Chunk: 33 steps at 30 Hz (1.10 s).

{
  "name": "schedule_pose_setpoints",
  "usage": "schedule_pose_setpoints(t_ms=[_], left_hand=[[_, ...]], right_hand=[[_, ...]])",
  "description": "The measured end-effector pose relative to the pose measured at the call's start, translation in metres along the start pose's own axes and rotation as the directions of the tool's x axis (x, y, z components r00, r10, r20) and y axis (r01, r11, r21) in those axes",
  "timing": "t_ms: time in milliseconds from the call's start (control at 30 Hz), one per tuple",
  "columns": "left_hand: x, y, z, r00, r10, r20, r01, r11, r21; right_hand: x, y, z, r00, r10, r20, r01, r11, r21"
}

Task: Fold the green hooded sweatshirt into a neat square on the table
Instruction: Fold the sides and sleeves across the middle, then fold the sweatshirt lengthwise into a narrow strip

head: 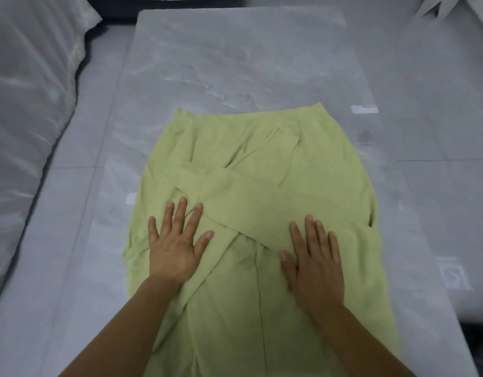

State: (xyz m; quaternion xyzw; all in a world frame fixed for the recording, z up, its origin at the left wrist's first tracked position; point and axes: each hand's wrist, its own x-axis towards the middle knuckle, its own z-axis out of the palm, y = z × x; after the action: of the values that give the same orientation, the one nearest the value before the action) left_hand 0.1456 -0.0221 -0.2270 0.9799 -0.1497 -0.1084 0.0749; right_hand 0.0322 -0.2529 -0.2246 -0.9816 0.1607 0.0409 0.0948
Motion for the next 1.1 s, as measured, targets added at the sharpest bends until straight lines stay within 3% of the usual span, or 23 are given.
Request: schedule_pose_setpoints(t_ms=[133, 233, 300, 333, 400, 467, 533, 633, 733, 833, 967, 1100], left_hand=[[-0.001, 0.001, -0.005, 0.999, -0.016, 0.041, 0.016, 1.000, -0.008], [-0.001, 0.001, -0.014, 0.998, 0.000, 0.066, 0.010, 0.990, -0.144], [-0.013, -0.002, -0.023, 0.992, -0.103, -0.068, 0.079, 0.953, -0.294], [-0.022, -0.006, -0.027, 0.966, -0.221, -0.132, 0.161, 0.919, -0.359], [-0.044, -0.013, -0.030, 0.877, -0.461, -0.139, 0.349, 0.807, -0.476], [-0.059, -0.017, -0.034, 0.780, -0.626, -0.022, 0.470, 0.608, -0.641], [-0.063, -0.018, -0.037, 0.700, -0.707, 0.103, 0.512, 0.396, -0.762], [-0.058, -0.024, -0.039, 0.658, -0.730, 0.185, 0.534, 0.279, -0.798], [-0.055, -0.028, -0.045, 0.692, -0.691, 0.209, 0.516, 0.270, -0.813], [-0.058, -0.026, -0.051, 0.749, -0.644, 0.157, 0.432, 0.295, -0.852], [-0.074, -0.013, -0.050, 0.818, -0.568, 0.094, 0.338, 0.342, -0.877], [-0.082, -0.007, -0.046, 0.863, -0.503, 0.050, 0.278, 0.389, -0.878]], right_hand=[[-0.002, -0.001, -0.001, 0.999, 0.006, 0.041, -0.006, 1.000, -0.009], [-0.001, 0.001, -0.001, 0.999, 0.003, 0.039, -0.003, 1.000, -0.003], [-0.001, 0.001, 0.000, 0.999, -0.015, 0.038, 0.015, 1.000, -0.009], [-0.001, 0.001, 0.000, 0.999, -0.021, 0.044, 0.021, 1.000, -0.009], [-0.001, 0.000, -0.002, 0.999, -0.011, 0.049, 0.010, 1.000, 0.022], [0.005, -0.011, -0.008, 1.000, -0.014, 0.010, 0.013, 0.995, 0.100], [0.019, -0.038, -0.016, 0.993, -0.106, -0.053, 0.115, 0.971, 0.211], [0.049, -0.101, -0.023, 0.962, -0.245, -0.121, 0.273, 0.884, 0.378], [0.076, -0.160, -0.027, 0.963, -0.259, -0.069, 0.253, 0.795, 0.551], [0.096, -0.196, -0.023, 0.966, -0.246, 0.075, 0.149, 0.772, 0.617], [0.110, -0.229, -0.016, 0.951, -0.219, 0.217, 0.065, 0.830, 0.555], [0.117, -0.248, -0.006, 0.957, -0.198, 0.214, 0.108, 0.922, 0.372]])
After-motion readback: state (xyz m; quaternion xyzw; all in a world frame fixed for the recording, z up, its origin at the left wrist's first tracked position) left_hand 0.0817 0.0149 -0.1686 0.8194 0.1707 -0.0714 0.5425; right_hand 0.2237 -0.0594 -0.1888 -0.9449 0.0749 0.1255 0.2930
